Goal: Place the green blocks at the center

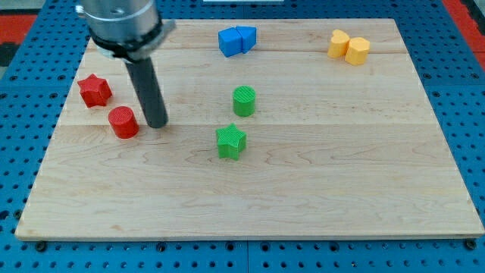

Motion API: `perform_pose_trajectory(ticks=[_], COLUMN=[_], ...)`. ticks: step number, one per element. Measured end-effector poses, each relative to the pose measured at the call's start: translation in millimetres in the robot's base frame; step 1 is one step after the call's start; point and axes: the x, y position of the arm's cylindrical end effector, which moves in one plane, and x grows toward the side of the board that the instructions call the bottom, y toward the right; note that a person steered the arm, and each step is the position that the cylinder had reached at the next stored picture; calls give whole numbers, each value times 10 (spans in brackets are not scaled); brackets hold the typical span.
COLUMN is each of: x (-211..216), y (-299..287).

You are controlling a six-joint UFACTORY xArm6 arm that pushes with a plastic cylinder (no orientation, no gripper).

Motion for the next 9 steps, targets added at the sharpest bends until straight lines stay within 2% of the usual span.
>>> perform_pose_trajectory(ticks=[2,3,4,5,6,7,8,9], x=[195,-69,232,822,555,118,430,590], y=[-706,-834,-520,559,1364,1307,1582,1192])
